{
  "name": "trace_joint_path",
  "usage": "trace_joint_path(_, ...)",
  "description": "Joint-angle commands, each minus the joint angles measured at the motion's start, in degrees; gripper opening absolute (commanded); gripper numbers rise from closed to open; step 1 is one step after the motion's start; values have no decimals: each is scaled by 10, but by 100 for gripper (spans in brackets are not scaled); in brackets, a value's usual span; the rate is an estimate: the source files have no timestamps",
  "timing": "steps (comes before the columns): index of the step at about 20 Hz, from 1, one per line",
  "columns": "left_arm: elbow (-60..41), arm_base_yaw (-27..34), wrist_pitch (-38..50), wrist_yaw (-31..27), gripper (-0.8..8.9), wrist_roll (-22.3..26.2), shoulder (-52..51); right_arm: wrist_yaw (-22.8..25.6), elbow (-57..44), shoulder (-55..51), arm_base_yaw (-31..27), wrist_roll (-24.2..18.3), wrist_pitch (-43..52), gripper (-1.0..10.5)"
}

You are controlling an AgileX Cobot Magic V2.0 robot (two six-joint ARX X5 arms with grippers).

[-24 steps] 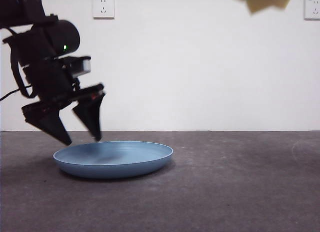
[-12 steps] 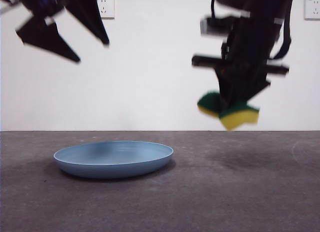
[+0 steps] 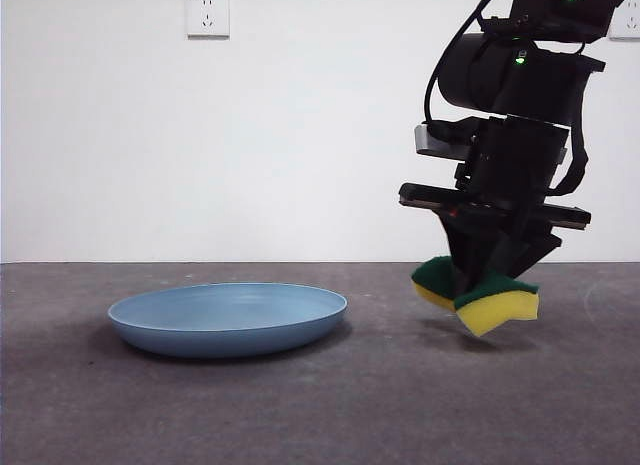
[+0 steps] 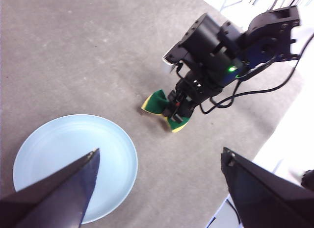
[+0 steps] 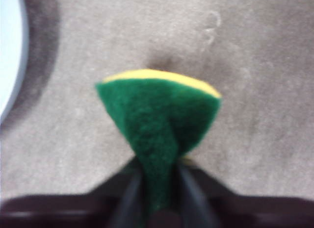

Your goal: Pick up the plate,pick up the cloth,clean the plate with the cloth

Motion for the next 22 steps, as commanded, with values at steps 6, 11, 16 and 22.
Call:
trace_joint_path(6,1,-2,-17,1,408,-6,-4,2,-5,4,1,6,-1,388)
trace_joint_path(11,1,-2,-17,-3,408,-3,-4,19,-4,-2,0,5,-1,387)
trace_joint_path(16,1,-2,-13,-46,408,-2,-4,16,-3,-74,-2,2,-17,376)
trace_joint_path(22,1,-2,-17,-120,235,1,-4,13,-3,-213,-2,8,-87,78)
